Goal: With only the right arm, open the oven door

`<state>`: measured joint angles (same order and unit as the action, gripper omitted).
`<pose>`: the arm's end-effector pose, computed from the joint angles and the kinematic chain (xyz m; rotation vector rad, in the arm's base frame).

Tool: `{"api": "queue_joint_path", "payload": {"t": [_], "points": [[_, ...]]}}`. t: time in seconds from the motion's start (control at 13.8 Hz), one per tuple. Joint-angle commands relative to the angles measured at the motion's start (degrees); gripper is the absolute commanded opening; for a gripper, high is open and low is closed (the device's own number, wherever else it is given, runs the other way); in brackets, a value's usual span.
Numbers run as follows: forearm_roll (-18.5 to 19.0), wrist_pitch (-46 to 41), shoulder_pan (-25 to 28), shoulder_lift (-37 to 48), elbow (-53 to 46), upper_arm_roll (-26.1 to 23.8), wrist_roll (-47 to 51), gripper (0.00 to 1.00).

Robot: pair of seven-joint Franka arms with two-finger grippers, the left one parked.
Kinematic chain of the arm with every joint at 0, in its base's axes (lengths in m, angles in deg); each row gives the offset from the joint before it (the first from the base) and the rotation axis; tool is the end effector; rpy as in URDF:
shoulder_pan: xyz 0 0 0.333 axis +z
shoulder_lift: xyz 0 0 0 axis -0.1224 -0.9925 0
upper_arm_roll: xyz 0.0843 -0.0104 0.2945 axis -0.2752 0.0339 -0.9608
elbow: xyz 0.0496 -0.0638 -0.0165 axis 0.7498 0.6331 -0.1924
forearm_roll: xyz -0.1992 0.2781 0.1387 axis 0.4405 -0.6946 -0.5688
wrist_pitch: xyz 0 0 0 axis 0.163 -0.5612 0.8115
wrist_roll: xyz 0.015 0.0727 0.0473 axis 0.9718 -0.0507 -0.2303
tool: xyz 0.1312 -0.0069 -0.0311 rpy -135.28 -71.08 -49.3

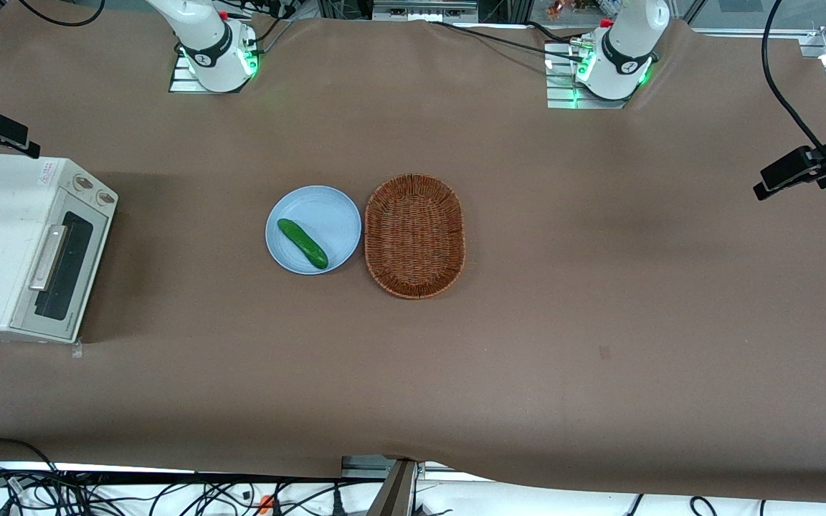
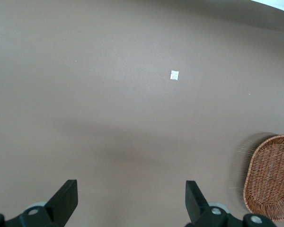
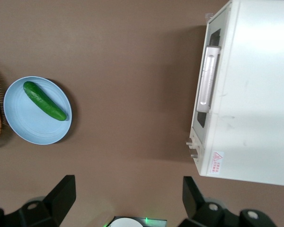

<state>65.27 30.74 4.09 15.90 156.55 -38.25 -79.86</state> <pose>0.5118 -0.0731 0.5753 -3.0892 -0.0338 0.1562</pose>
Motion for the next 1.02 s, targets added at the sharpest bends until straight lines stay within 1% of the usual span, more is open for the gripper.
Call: {"api": "queue_joint_path", "payload": {"t": [0.0,0.22,0.29,0.51,0.65,0.73,0.8,0.95], "points": [[1.64,-1.55,-1.28,2.04,1.87,-1.64,0.99,1.0],[2.62,-1.75,-1.1,1.78,1.44,-1.73,1.01,1.0],[2.18,-1.92,-0.93,1.51,0.91,-1.29,1.1,1.0],[2.7,-2.54,-0.93,1.33,0.47,-1.38,0.75,1.0],[2.44,-5.6,-0.93,1.34,-0.32,-1.2,0.48,1.0],[2.53,-5.7,-0.93,1.25,-1.02,-1.38,0.48,1.0],[1.83,-5.09,-1.01,0.55,-1.11,-1.29,0.48,1.0],[2.35,-5.09,-0.84,-0.16,-2.6,-1.55,0.13,1.0]]}}
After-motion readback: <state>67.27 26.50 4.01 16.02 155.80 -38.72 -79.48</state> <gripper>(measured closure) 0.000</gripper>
